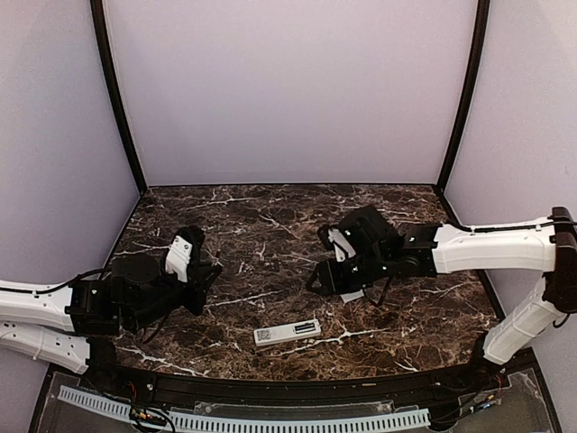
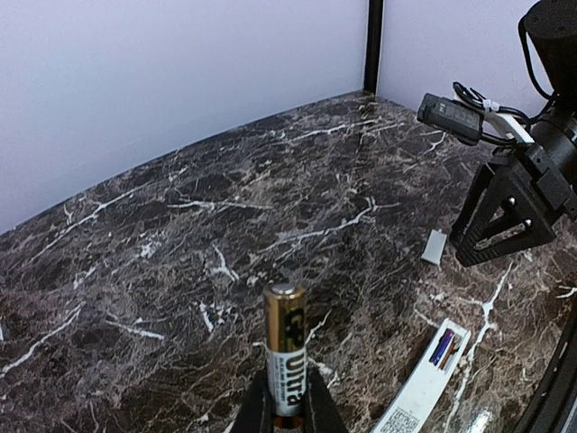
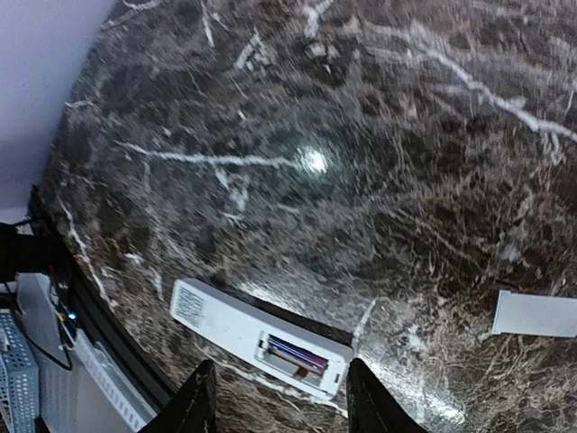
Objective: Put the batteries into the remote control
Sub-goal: Pass from the left arm to the right
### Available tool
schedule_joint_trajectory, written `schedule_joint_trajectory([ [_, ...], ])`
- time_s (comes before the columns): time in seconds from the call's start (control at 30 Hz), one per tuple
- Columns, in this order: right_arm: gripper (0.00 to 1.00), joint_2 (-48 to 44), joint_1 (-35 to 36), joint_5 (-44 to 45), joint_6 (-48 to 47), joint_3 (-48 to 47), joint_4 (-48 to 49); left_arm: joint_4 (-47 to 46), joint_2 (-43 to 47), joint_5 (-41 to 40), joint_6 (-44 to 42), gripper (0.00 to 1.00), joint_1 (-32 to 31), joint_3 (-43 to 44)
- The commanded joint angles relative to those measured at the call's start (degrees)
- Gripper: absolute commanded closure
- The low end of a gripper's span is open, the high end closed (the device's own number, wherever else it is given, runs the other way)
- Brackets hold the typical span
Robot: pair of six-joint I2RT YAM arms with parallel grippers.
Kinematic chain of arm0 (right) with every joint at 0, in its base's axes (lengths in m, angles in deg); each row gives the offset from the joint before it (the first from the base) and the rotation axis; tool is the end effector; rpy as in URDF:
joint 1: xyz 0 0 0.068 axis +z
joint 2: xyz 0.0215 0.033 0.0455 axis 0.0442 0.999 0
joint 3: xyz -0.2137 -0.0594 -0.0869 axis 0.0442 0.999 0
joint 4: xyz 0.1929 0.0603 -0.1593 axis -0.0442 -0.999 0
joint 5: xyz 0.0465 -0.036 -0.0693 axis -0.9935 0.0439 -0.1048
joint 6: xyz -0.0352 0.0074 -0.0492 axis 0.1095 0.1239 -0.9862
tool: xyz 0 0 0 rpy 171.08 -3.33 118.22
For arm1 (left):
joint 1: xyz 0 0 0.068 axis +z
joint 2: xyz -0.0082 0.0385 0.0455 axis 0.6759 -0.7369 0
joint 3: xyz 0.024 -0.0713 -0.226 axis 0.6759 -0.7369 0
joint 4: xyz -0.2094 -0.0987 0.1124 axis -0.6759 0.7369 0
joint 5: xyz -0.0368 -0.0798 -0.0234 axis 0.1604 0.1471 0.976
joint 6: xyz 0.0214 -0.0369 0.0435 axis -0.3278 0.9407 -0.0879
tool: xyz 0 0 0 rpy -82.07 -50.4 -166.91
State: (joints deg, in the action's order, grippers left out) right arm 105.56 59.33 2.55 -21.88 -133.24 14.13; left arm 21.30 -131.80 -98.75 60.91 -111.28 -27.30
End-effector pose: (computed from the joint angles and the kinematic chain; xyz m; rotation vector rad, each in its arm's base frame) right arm 0.1741 0.2729 0.2071 -0.4527 2.4513 0.8848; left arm 0.1055 -0.2036 0.2355 0.5003 1.7152 -0.4863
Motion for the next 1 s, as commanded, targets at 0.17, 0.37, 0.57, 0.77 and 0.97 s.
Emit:
schedule_joint_trajectory([
  [0.17,0.51,14.21,2.12,-5.99,1.74,-3.98,-12.77,10.48,-2.71,1.59,9.29,1.00,-0.28,-2.74],
  [0.37,0.55,15.35,2.07,-7.19,1.76,-3.31,-11.21,12.97,-10.75,3.86,13.55,1.00,-2.69,-2.99],
  [0.57,0.55,15.35,1.26,-6.73,2.74,-2.72,-9.80,10.64,-16.99,4.87,11.89,1.00,-5.24,-2.95],
  [0.77,0.64,16.09,0.60,-5.80,3.65,-2.96,-8.18,7.45,-20.76,6.21,10.21,1.00,-5.86,-3.08],
  [0.97,0.68,17.18,0.55,-6.07,3.90,-2.77,-7.23,7.27,-23.98,6.77,9.72,1.00,-6.13,-2.13],
])
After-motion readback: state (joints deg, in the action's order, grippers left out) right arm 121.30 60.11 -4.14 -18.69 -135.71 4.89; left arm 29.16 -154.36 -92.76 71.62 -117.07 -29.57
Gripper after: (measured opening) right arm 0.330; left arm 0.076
